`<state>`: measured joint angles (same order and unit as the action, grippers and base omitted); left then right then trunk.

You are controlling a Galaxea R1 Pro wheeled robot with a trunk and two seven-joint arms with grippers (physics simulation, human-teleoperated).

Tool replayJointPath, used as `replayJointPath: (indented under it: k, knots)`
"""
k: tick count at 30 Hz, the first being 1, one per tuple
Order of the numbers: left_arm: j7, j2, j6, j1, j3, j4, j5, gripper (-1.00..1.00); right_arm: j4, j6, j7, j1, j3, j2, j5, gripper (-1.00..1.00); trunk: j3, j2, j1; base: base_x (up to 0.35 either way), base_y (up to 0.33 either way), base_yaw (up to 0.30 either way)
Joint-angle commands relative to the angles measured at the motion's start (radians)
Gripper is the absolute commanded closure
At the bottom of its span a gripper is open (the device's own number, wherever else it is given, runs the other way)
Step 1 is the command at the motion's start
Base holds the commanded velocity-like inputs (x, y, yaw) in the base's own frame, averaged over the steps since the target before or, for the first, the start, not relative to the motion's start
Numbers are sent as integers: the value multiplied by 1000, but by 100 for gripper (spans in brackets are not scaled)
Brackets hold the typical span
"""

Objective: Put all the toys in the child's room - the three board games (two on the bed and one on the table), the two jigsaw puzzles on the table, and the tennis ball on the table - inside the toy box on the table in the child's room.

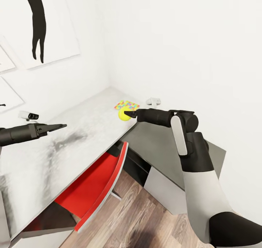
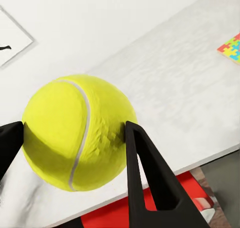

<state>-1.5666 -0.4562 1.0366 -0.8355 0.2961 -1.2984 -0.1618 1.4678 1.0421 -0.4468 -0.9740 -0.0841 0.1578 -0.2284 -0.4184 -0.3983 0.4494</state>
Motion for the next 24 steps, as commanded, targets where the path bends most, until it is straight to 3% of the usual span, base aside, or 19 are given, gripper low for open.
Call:
replayJointPath:
  k: [1, 11, 24]
  knots:
    - [-4, -6, 11, -1, 0, 0, -1, -100, 1, 5, -5, 0, 2, 0, 0, 100, 0, -2, 1, 0, 0, 0]
    - [-4, -30, 11, -1, 5, 1, -5, -100, 28, 5, -20, 33, 9, -6, 1, 100, 17, -2, 1, 0, 0, 5]
    - [-4, -64, 11, -1, 6, 1, -7, -100, 30, 5, -17, 35, 3, 6, 2, 100, 31, -2, 1, 0, 0, 102]
